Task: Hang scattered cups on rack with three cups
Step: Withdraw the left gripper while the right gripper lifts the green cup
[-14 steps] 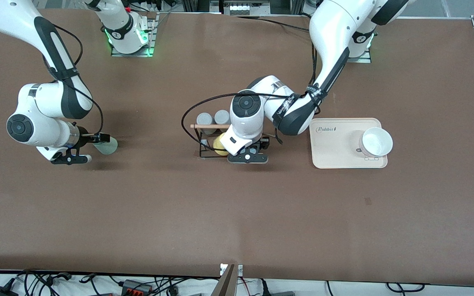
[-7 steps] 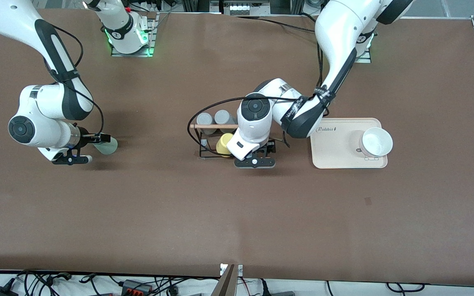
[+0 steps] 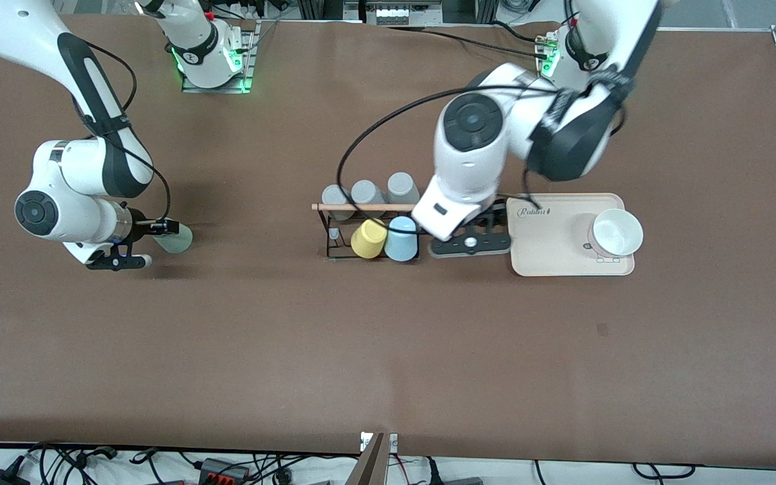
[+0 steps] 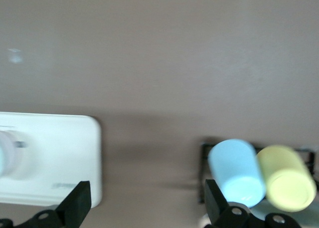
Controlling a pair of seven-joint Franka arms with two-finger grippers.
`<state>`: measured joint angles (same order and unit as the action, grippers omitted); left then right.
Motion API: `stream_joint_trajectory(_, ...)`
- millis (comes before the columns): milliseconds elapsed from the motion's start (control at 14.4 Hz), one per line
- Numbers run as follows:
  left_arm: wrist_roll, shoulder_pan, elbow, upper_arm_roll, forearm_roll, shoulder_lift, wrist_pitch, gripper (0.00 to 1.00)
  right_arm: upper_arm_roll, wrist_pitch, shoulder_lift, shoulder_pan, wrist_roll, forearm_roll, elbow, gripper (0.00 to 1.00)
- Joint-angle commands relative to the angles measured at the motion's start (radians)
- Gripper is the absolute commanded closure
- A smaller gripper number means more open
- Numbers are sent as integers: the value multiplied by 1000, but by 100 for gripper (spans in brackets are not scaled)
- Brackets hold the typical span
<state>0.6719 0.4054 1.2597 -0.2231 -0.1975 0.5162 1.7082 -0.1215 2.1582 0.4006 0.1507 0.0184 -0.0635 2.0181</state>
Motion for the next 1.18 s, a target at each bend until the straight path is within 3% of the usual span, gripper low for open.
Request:
stream_joint_trajectory(0,-191,-82,27,-10,-20,-99,-91,0,-7,8,-6,6,12,-13,7,75)
stream_joint_trajectory(70,-252,-121,27,-13,-19,-129,-122,0,-7,6,-6,4,14,-13,5,84)
stream_joint_trajectory(209,-317,-166,24,-18,4,-175,-137,0,-10,-7,-17,3,18,-12,-13,89)
stream_joint_trajectory(417,-354,-250,15,-16,65,-191,-208,0,-27,-209,-17,-11,11,7,-177,96)
stream_joint_trajectory(626,-513,-351,35,-15,157,-206,-240,0,-49,-407,-17,-55,-11,48,-347,97)
stream_joint_trajectory(696,-544,-362,65,-15,165,-223,-246,0,-49,-455,-17,-80,-37,72,-392,97)
stream_joint_trajectory(974,-650,-391,392,-28,174,-407,-84,0,-49,-488,-19,-226,-158,131,-495,98)
stream_joint_trajectory(1113,-837,-451,440,-30,175,-444,-38,0,-49,-480,-14,-311,-259,191,-537,99)
